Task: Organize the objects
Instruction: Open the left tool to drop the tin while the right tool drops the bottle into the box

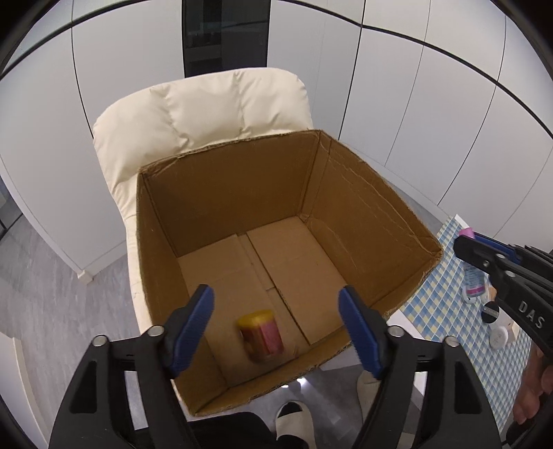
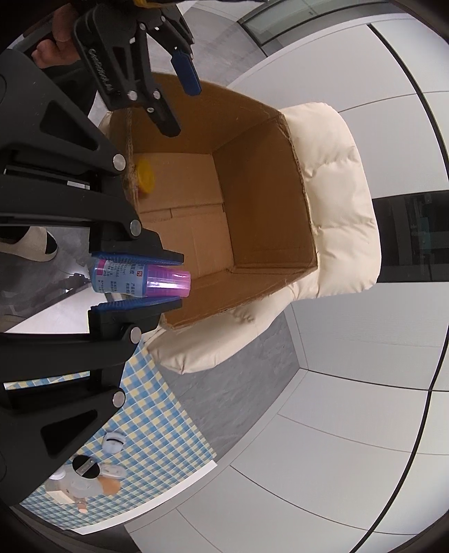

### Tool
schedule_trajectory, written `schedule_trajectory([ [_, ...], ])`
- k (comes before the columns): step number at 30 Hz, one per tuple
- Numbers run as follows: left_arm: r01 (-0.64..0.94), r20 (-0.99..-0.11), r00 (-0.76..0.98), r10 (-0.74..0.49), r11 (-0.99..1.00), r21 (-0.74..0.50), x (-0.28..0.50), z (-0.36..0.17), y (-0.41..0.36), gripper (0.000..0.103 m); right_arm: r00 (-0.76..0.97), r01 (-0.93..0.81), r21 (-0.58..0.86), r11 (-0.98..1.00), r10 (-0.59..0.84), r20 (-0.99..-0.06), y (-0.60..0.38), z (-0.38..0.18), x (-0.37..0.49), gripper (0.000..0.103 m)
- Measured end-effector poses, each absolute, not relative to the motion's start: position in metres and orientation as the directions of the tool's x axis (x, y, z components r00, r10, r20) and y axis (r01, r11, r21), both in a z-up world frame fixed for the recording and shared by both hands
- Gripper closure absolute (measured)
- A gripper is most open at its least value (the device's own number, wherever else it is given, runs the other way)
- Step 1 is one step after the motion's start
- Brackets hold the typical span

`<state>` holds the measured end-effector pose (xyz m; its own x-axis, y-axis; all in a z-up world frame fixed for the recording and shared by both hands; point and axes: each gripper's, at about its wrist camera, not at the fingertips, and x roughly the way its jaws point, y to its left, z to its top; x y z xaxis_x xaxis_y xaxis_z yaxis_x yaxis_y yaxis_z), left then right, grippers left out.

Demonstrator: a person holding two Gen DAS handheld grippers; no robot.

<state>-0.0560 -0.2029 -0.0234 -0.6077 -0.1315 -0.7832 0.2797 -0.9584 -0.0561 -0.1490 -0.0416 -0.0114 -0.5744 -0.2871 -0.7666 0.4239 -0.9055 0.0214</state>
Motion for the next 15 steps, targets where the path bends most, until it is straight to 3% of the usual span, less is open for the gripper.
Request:
schedule_trajectory([
  [6, 0.289, -0.753, -0.636, -0.171, -0.957, -0.026, -0.043, -0.017, -0.206, 0.001, -0.573, 0.445, 0.026, -0.895, -0.307, -0.76, -0.058, -0.009, -0.149, 0.084],
  [15, 0.33, -0.744, -0.637, -0.201, -0.944, -0.028, -0.023, -0.014, -0.226, 0.001, -0.553, 0.494, 0.031, -0.869, -0.341, -0.761, -0.09, -0.008, -0.144, 0.084],
])
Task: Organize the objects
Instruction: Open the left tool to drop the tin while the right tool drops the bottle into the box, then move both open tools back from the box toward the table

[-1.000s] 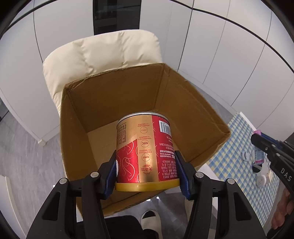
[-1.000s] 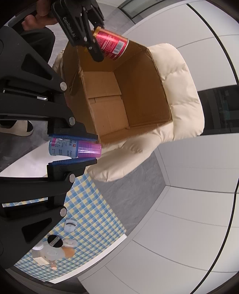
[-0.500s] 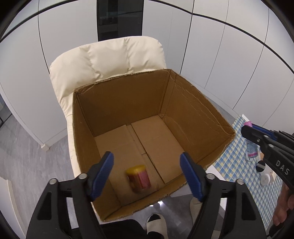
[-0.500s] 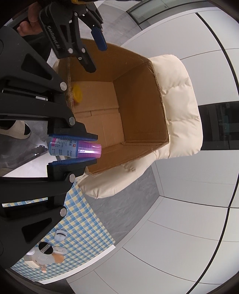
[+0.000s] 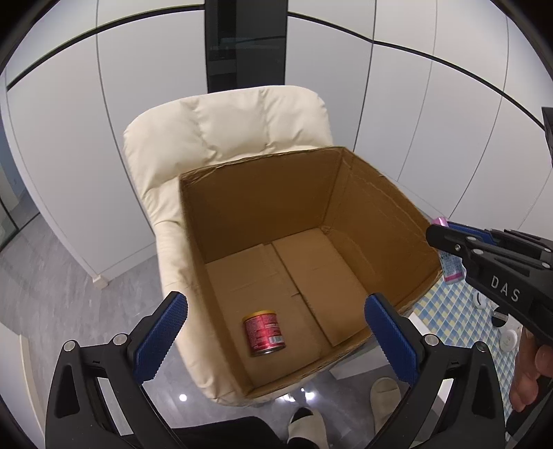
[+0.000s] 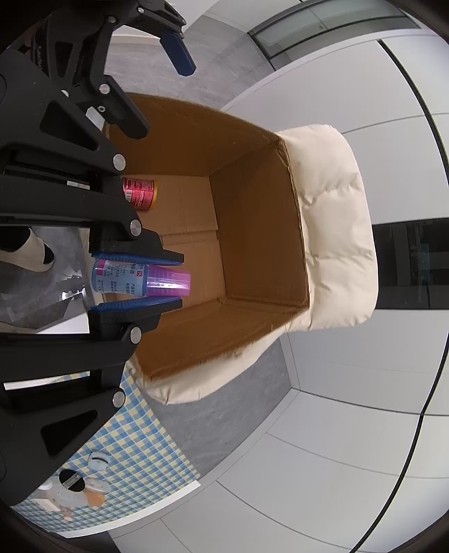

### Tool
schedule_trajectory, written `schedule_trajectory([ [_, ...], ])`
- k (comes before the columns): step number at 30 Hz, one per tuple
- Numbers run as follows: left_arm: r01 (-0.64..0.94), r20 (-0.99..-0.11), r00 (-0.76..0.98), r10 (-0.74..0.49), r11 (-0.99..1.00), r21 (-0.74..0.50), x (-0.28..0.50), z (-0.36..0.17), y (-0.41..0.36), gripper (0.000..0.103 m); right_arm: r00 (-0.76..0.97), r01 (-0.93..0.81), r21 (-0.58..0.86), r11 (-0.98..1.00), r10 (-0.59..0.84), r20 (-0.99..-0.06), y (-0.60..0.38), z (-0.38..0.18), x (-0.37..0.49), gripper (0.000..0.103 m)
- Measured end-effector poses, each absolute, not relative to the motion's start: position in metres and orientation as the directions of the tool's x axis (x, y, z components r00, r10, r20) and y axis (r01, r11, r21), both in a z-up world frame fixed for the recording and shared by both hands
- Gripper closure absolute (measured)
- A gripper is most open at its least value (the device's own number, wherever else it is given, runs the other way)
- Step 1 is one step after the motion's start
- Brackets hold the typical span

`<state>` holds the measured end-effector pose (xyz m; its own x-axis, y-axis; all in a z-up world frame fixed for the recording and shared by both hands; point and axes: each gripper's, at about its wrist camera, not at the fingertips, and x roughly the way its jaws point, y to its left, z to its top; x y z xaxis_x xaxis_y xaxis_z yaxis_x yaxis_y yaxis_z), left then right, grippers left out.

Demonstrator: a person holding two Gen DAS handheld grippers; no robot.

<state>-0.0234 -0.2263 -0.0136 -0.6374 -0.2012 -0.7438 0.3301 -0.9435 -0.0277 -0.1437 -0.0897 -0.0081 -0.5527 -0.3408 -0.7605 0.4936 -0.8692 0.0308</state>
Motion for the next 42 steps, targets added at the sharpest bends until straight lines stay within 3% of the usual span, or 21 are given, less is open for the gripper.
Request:
schedule_trajectory([
  [17, 0.423, -0.745, -0.622, -0.24, -0.904, -0.062, 0.01, -0.012, -0.274, 0.001, -0.505, 0.551, 0.015, -0.834, -0.348, -0.79, -0.146, -0.02, -0.138, 0.083],
  [18, 0.426, -0.746, -0.621, -0.24, -0.902, -0.064, 0.01, -0.012, -0.275, 0.001, -0.508, 0.55, 0.008, -0.835, -0.343, -0.79, -0.147, -0.02, -0.138, 0.08],
  [20, 0.431, -0.746, -0.62, -0.241, -0.9, -0.067, 0.01, -0.012, -0.276, 0.001, -0.505, 0.549, 0.014, -0.835, -0.345, -0.791, -0.149, -0.021, -0.138, 0.061],
  [24, 0.434, -0.747, -0.618, -0.247, -0.899, -0.062, 0.008, -0.013, -0.276, 0.001, -0.508, 0.543, 0.025, -0.84, -0.352, -0.786, -0.145, -0.02, -0.139, 0.043],
  [28, 0.436, -0.748, -0.616, -0.246, -0.898, -0.064, 0.005, -0.014, -0.276, 0.001, -0.522, 0.531, 0.021, -0.847, -0.346, -0.78, -0.141, -0.019, -0.14, 0.019],
  [32, 0.441, -0.745, -0.617, -0.254, -0.895, -0.06, 0.001, -0.012, -0.276, 0.001, -0.552, 0.511, -0.008, -0.86, -0.321, -0.769, -0.134, -0.018, -0.141, 0.004],
  [42, 0.425, -0.735, -0.624, -0.265, -0.904, -0.034, -0.011, -0.009, -0.264, 0.001, -0.584, 0.47, -0.008, -0.882, -0.304, -0.752, -0.102, -0.011, -0.143, 0.0],
])
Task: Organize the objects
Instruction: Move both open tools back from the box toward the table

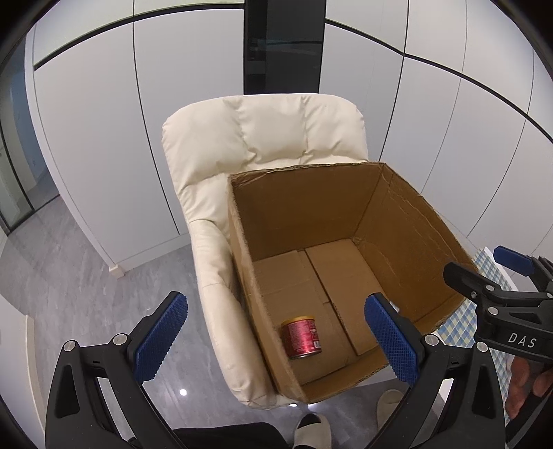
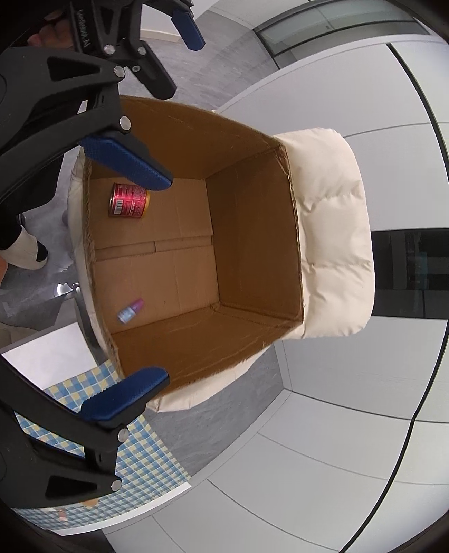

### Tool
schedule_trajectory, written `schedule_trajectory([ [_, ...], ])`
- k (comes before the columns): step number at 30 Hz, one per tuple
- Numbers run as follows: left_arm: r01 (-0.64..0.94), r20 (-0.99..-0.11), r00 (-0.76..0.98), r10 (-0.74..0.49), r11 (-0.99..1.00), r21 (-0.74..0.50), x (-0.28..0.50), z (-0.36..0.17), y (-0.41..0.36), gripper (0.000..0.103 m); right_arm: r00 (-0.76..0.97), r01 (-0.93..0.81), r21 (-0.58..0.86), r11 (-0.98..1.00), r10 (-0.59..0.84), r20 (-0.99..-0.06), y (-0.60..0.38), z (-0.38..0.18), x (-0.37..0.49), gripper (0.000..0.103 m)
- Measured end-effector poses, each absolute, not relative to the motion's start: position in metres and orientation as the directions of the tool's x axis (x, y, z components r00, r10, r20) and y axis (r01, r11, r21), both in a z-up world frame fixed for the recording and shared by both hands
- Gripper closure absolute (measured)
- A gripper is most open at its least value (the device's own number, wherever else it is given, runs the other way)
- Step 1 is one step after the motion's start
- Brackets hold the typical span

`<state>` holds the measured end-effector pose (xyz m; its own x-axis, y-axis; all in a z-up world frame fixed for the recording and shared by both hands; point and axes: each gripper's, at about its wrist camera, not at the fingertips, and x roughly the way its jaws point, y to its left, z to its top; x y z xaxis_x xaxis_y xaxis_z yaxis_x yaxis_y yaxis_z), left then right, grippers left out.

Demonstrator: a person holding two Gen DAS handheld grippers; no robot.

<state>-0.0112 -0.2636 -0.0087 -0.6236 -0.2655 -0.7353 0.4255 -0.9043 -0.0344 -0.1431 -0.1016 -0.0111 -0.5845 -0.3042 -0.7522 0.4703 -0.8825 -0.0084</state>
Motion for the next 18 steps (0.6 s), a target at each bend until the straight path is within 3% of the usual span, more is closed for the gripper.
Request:
schedule_trajectory([
  [18, 0.353, -0.731, -0.644, -0.226, -0.935, -0.022, -0.036, -0.008, -0.222, 0.001, -0.597, 0.448, -0.038, -0.893, -0.267, -0.757, -0.061, -0.014, -0.137, 0.0],
])
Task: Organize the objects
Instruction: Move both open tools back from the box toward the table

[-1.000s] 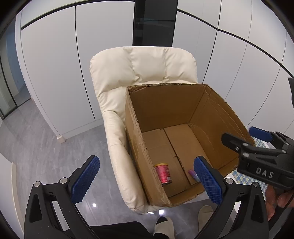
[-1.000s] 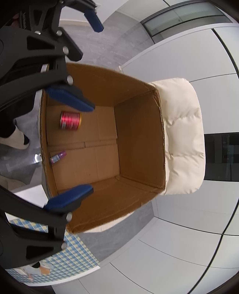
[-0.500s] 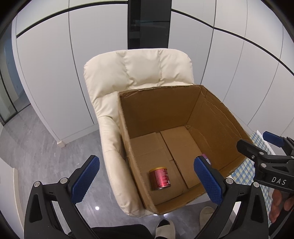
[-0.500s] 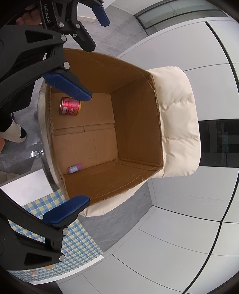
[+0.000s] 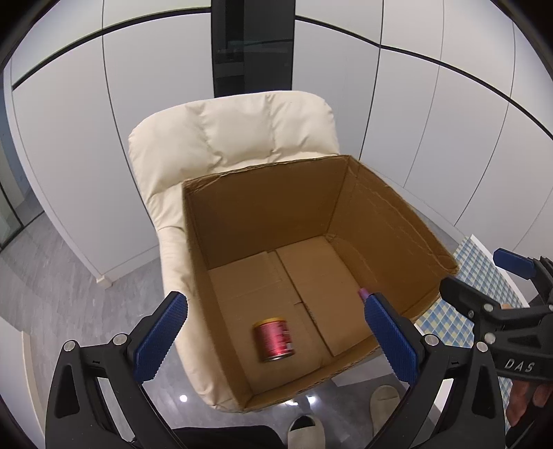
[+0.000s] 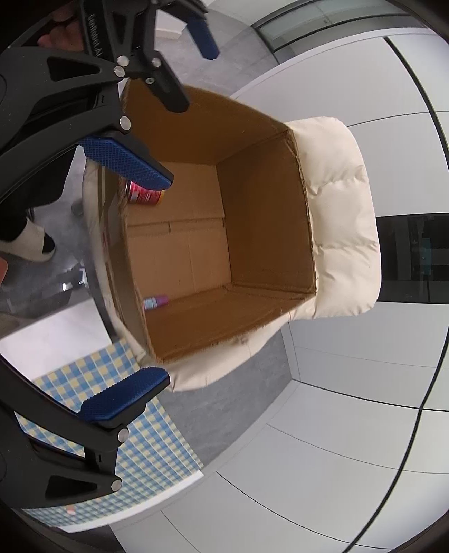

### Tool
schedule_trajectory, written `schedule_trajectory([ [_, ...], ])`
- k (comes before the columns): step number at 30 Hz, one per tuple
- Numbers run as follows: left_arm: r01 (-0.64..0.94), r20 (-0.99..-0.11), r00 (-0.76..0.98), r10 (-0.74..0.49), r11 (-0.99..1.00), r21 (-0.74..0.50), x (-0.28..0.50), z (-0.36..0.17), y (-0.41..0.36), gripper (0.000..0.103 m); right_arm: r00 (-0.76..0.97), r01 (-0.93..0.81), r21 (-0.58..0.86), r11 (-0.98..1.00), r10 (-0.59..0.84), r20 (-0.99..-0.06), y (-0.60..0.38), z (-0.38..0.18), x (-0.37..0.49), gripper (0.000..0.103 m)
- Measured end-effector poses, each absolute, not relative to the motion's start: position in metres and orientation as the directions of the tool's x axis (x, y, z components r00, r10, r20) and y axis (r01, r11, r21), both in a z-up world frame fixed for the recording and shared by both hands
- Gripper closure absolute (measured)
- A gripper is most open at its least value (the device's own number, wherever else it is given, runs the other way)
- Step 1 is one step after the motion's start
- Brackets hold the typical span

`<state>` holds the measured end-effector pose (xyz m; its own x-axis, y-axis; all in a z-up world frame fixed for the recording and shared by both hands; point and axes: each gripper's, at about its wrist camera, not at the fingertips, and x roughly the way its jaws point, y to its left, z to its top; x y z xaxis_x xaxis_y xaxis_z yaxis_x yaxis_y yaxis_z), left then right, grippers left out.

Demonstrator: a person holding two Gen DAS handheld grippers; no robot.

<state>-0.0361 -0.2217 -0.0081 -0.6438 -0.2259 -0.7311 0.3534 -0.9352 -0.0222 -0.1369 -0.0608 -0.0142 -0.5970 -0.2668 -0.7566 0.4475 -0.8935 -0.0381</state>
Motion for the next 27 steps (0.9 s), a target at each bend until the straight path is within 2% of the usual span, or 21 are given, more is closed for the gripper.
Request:
schedule_trajectory([
  [27, 0.237, -0.732, -0.664, -0.153, -0.971, -0.013, -0.069, -0.008, -0.161, 0.001, -0.622, 0.33, -0.046, -0.943, -0.181, -0.762, 0.017, -0.012, -0.134, 0.0],
])
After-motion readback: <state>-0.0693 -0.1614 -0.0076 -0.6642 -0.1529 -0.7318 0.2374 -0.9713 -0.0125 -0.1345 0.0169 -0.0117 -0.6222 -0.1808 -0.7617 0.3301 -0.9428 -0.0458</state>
